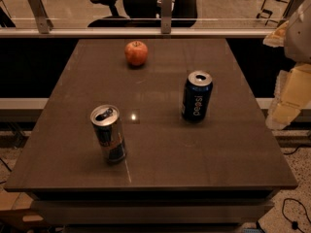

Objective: Knock pepsi can over

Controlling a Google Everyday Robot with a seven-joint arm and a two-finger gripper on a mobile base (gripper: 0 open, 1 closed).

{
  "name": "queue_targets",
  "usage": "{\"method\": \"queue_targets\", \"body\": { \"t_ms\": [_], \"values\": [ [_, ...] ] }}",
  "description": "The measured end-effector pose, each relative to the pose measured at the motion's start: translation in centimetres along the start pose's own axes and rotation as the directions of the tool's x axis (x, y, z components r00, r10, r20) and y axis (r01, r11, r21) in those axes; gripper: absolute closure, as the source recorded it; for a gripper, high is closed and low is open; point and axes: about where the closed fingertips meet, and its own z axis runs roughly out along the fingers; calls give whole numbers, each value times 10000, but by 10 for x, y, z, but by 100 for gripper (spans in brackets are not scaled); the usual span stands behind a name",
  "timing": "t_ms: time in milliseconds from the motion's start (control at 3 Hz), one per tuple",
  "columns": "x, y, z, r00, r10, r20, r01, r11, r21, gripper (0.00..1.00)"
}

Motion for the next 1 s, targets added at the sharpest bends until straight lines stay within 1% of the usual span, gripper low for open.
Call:
{"method": "queue_targets", "body": {
  "t_ms": [333,667,1000],
  "values": [
    [0,0,-1,10000,1,10,-1,10000,24,0],
    [0,1,-4,9992,71,401,-76,9999,113,0],
    [3,-1,-5,9906,487,1281,-522,9983,246,0]
  ]
}}
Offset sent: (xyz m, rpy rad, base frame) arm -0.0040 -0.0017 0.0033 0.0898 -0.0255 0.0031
